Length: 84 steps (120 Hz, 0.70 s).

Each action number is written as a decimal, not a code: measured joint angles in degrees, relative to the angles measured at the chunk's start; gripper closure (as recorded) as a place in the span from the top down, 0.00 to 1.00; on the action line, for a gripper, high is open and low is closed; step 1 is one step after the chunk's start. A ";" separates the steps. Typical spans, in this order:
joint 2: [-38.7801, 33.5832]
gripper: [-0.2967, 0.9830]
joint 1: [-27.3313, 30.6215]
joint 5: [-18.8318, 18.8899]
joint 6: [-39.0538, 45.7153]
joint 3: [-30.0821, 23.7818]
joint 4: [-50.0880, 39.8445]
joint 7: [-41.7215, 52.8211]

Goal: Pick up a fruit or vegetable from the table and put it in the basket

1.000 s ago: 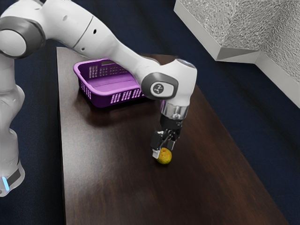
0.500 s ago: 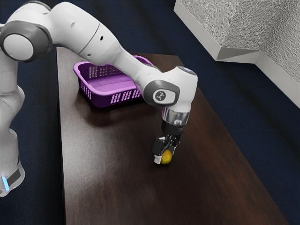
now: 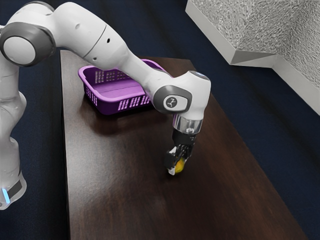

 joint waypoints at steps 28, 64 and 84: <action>-2.43 0.45 -0.87 0.91 0.00 1.47 0.81 0.25; -9.76 0.45 -3.03 1.92 -0.25 16.67 1.54 0.81; -12.15 0.45 10.85 2.53 -0.76 18.43 1.26 1.49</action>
